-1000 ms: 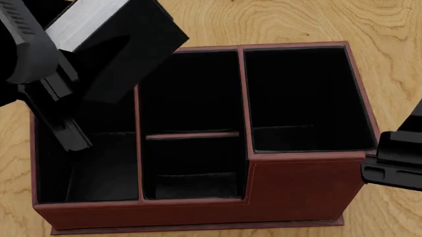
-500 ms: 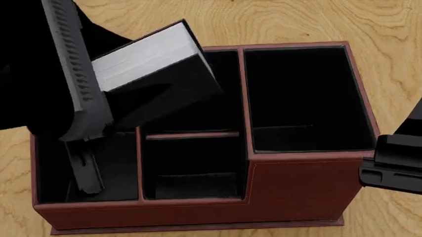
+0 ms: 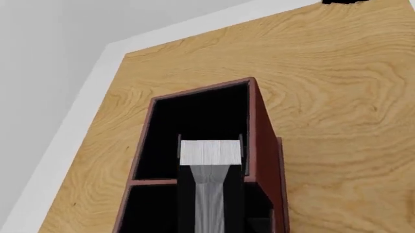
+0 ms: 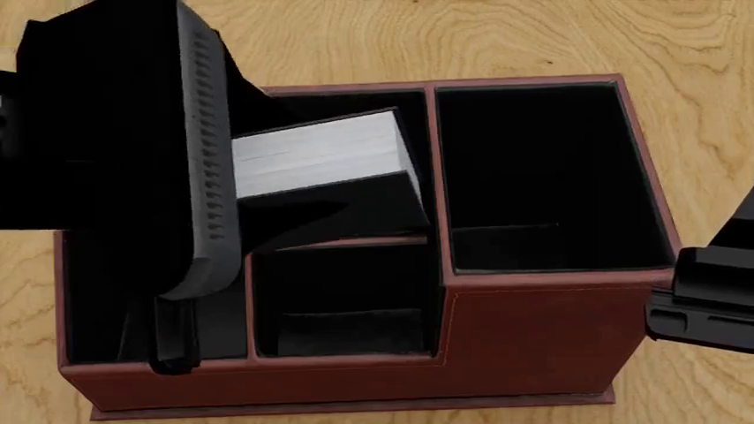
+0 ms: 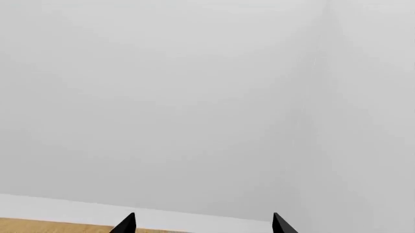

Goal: Pick up the book and place it in the back compartment of the caddy.

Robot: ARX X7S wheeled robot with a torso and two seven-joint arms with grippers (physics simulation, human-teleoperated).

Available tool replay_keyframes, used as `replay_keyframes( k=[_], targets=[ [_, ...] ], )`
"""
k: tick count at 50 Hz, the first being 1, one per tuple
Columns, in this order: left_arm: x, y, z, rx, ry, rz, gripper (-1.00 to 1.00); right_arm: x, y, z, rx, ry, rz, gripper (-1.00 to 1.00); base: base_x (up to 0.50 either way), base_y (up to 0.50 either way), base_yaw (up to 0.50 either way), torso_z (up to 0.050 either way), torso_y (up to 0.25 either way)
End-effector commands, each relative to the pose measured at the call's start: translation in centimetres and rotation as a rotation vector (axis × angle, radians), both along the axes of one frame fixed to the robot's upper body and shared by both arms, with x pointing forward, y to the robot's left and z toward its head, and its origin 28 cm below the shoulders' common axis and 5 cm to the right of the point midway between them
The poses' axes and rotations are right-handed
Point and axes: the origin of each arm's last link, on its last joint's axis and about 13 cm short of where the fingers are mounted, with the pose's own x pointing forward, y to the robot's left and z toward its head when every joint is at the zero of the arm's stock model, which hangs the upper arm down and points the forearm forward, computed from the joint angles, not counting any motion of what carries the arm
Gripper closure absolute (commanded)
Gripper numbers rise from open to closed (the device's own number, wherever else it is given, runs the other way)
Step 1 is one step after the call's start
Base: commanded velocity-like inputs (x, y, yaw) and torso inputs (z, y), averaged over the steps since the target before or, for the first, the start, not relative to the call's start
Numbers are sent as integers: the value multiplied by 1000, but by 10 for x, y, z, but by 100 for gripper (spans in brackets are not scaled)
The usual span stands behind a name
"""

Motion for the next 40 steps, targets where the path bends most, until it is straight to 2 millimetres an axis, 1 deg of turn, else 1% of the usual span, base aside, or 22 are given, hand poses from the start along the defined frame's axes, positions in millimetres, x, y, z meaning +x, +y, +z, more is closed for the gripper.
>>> replay_keyframes(
  k=[1, 8, 20, 29, 40],
  targets=[
    [12, -2, 2, 15, -13, -12, 100, 0, 0, -1, 0, 4, -1, -100, 0, 0, 0, 0, 0],
    [17, -3, -5, 32, -2, -16, 100, -1, -1, -2, 1, 6, -4, -100, 0, 0, 0, 0, 1],
    [23, -7, -11, 39, 22, -29, 100, 1, -2, -4, 4, 10, -7, -100, 0, 0, 0, 0, 2],
    [31, -6, -19, 51, 36, -28, 100, 2, -2, -5, 5, 13, -7, -100, 0, 0, 0, 1, 1],
    [37, -7, -24, 53, 45, -36, 100, 2, -1, -4, 2, 13, -8, -100, 0, 0, 0, 0, 1]
  ],
)
